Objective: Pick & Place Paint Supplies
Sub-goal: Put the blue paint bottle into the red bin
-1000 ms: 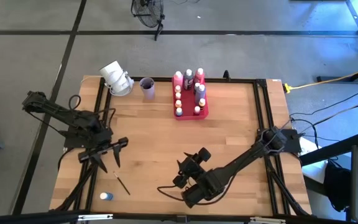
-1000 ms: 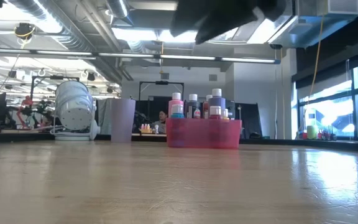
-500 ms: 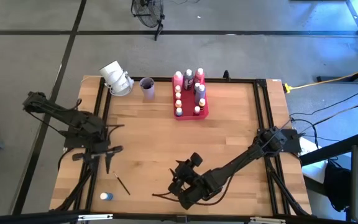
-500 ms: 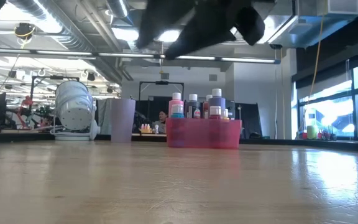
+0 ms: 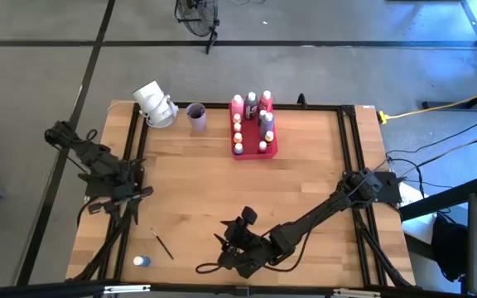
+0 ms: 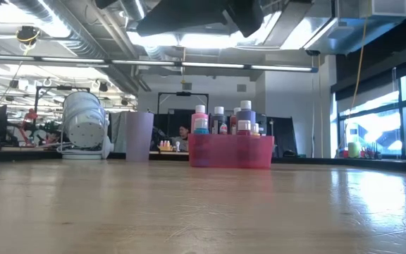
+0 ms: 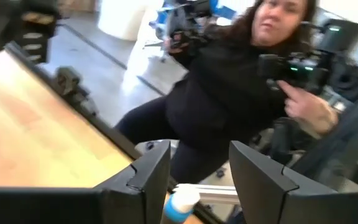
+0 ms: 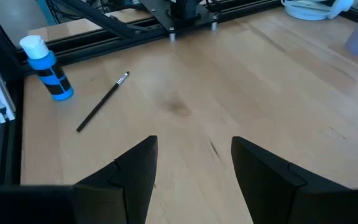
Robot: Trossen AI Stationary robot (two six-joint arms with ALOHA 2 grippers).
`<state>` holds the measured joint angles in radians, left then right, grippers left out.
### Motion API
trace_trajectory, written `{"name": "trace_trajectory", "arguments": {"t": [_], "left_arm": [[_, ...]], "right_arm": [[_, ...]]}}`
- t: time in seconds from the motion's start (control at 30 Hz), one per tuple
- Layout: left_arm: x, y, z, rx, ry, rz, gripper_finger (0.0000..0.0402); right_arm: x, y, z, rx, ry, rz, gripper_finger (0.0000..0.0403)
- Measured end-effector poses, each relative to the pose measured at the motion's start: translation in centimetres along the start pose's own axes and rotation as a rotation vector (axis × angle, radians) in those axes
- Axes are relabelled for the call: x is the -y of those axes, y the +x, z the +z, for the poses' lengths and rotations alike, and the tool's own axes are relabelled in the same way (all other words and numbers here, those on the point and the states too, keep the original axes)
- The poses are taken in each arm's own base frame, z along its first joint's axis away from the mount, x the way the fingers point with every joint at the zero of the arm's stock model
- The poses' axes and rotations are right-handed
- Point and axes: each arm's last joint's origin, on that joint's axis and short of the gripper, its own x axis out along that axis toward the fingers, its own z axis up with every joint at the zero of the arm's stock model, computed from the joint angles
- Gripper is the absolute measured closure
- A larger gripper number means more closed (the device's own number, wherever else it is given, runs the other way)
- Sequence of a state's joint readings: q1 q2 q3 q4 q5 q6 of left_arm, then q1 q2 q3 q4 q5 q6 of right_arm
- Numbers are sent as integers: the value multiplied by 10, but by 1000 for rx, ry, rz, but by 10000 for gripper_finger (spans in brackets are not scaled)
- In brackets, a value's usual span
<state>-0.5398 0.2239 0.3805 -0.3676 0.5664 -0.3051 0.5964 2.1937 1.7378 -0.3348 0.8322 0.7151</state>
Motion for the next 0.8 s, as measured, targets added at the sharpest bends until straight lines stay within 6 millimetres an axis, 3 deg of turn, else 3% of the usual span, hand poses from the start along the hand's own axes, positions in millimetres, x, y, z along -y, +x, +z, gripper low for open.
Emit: {"name": "trace_trajectory", "arguments": {"t": [0.17, 0.3, 0.8], "left_arm": [[-7, 8, -16, 10, -41, 99, 253], [-11, 18, -25, 37, -32, 61, 258], [-10, 21, -25, 85, 184, 46, 258]], "right_arm": [[0, 1, 1, 2, -12, -1, 194], [0, 1, 1, 3, -20, 0, 194], [6, 9, 5, -22, -37, 9, 194]]}}
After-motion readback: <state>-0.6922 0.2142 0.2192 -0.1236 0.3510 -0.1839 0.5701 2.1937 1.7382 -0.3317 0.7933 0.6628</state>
